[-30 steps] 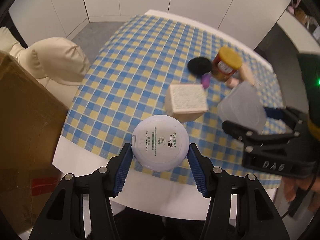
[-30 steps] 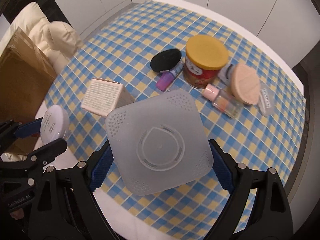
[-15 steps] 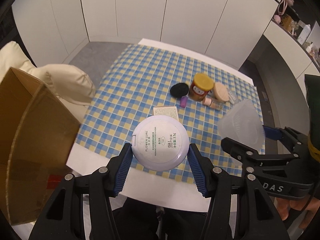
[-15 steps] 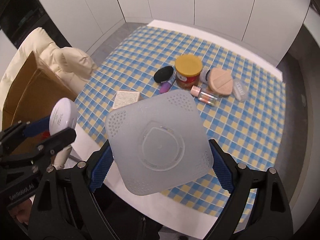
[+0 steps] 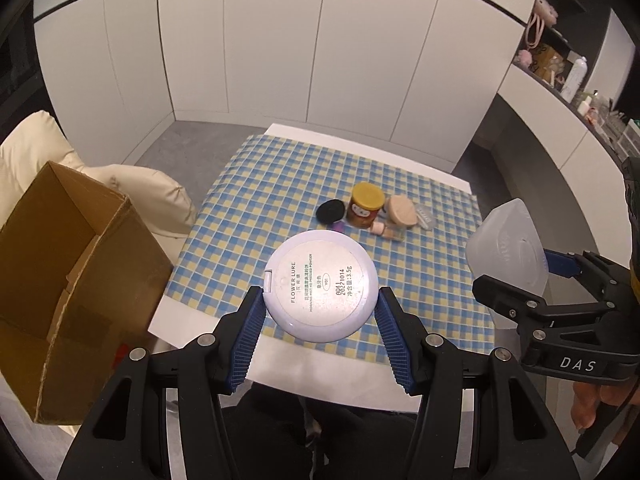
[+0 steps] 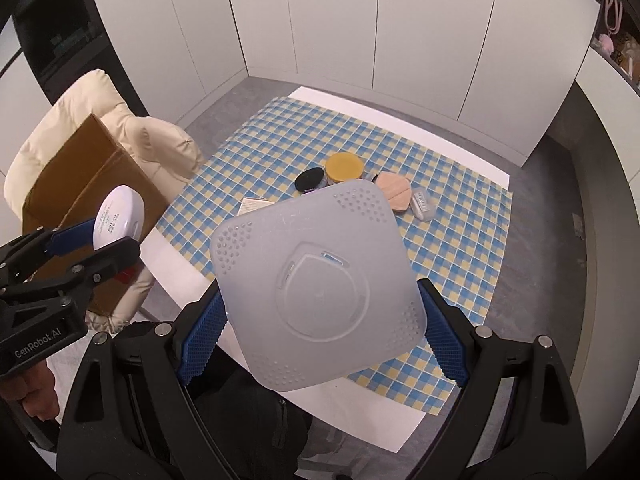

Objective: Organize objects
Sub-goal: 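Lift the white compact with the left tool while the right tool carries the clear container toward the cardboard box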

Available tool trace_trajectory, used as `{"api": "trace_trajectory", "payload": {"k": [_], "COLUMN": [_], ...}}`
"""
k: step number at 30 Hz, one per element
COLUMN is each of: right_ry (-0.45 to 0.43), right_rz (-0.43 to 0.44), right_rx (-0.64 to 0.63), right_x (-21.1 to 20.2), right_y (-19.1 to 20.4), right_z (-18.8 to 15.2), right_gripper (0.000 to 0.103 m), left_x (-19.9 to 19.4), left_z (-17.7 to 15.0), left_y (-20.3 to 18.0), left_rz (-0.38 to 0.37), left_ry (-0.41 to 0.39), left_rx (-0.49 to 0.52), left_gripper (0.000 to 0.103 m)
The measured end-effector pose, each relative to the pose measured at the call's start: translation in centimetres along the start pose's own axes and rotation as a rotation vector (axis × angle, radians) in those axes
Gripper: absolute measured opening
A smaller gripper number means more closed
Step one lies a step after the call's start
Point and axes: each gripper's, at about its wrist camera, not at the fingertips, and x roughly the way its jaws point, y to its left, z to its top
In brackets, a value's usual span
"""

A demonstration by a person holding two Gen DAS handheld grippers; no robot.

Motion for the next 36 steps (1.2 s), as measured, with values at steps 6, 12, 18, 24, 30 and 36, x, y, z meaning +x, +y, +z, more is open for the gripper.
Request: {"api": "trace_trajectory", "payload": {"k": [6, 12, 18, 24, 30, 36], "right_ry": [-0.047, -0.068, -0.039, -0.048, -0.068, -0.074], "right_rz": [0.023, 0.034, 0.02, 0.008, 0.024, 0.035], "right_rx": [-0.021, -0.074, -0.083, -0.106, -0.109, -0.118], "right_x": [-0.8, -0.7, 0.4, 0.9, 1.2, 1.8], "right_y": [-0.1, 0.4, 0.7, 1.4, 2.1, 2.8], "right_z": [-0.4, -0.9, -0.8, -0.3, 0.3, 0.8], "right_gripper": [0.091, 0.091, 0.091, 0.091, 0.091, 0.091], "left_x": [-0.2, -0.1, 0.3, 1.2, 1.2, 1.6], "left_z": [-0.5, -0.8, -0.7, -0.9, -1.4, -1.4], "left_y": [-0.6, -0.3, 0.8, 2.0, 2.4, 3.3], "left_rz": [-0.006, 0.026, 0.049, 0.065, 0.069, 0.08], "left_ry": [-0.016, -0.056, -0.074, -0.053, -0.058, -0.047], "left_rx": [0.013, -0.021, -0.042, -0.052, -0.047, -0.07], "left_gripper": [0.056, 0.056, 0.056, 0.056, 0.056, 0.056]}}
